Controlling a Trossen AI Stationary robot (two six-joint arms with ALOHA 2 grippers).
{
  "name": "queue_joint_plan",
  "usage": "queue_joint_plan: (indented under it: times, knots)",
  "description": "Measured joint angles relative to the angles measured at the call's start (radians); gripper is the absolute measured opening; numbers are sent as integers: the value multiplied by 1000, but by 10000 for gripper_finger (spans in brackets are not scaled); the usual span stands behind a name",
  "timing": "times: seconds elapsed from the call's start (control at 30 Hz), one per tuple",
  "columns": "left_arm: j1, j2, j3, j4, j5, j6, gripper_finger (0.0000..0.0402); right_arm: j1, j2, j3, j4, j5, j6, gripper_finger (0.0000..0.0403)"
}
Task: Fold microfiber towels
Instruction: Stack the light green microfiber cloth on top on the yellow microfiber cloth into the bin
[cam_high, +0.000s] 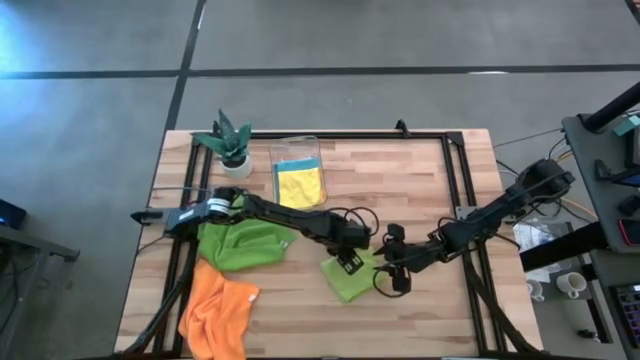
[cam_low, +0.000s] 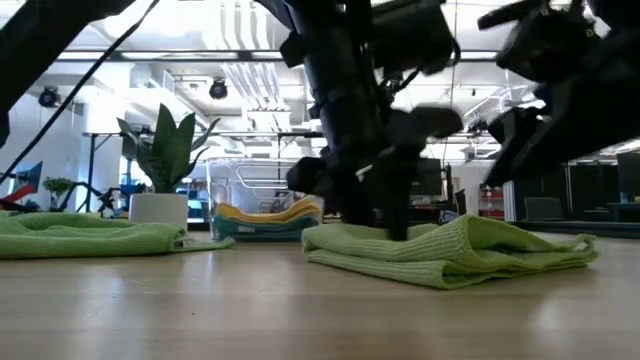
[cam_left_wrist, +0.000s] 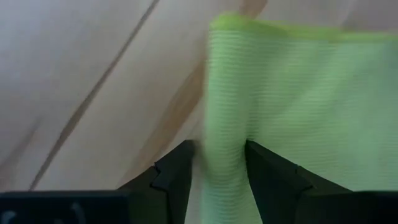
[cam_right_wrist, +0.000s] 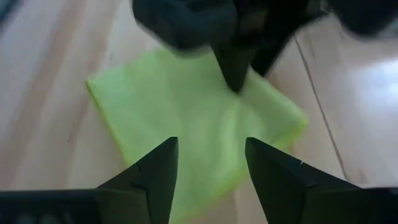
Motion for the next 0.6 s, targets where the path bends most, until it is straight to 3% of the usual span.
queue_joint_plan:
  times: [0.4,0.5,0.6]
  knots:
    - [-2,4,5,-31,44,12,129,5,-40,-4,-28,0,-44,196]
    - [-2,6,5,-35,44,37,98,5,-59,-6,-41,0,-37,196]
    - [0,6,4,-41,41,51,39,7,-70,-7,-67,0,-34,196]
